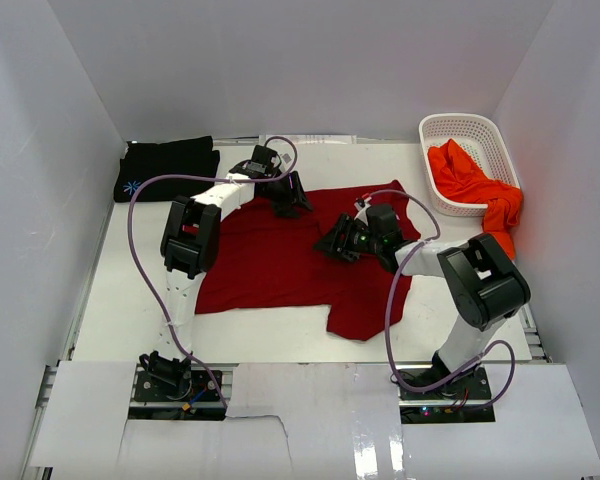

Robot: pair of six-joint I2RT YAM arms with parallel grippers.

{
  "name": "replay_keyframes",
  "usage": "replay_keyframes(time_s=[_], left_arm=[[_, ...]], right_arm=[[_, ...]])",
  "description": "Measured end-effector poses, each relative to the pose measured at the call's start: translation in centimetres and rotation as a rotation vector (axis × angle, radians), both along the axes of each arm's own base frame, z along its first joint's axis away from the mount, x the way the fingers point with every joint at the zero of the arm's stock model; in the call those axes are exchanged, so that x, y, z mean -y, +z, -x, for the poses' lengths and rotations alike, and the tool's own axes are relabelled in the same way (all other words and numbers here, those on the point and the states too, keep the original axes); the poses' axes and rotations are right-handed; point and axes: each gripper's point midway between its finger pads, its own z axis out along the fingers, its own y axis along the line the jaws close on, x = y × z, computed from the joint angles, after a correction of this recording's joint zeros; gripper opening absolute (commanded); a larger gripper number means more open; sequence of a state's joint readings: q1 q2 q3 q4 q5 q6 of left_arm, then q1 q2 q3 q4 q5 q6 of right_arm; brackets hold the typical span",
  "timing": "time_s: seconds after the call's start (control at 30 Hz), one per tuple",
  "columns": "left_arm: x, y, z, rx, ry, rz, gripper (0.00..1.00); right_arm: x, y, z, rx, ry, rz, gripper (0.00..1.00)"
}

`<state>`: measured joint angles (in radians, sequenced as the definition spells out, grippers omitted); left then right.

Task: Fold and stack the t-shirts
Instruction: Grap the side of the flattened tshirt closest away from the robot with both arms

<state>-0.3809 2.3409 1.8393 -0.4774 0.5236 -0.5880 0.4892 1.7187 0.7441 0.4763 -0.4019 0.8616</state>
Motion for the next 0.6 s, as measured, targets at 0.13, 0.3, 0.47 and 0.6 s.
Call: replay_keyframes(time_s=[0.13, 0.3, 0.47, 0.6], left_arm=[[0.0, 0.0, 0.0, 0.0, 0.0, 0.0, 0.64], [0.0, 0.0, 0.0, 0.0, 0.0, 0.0, 0.63], [0.0, 0.0, 0.0, 0.0, 0.0, 0.0, 0.63], [0.0, 0.0, 0.0, 0.0, -0.001, 0.0, 0.64]], right_arm=[[-0.5, 0.8, 0.7, -0.033, 0.031, -0.035, 0.59], [0.0, 3.9, -0.4, 0.062, 0.037, 0.01, 0.51], [0.6, 7.0, -4.1, 0.225, 0.025, 0.054, 0.24], [0.4, 5.3, -7.1, 0.236, 0.034, 0.101, 0.08]])
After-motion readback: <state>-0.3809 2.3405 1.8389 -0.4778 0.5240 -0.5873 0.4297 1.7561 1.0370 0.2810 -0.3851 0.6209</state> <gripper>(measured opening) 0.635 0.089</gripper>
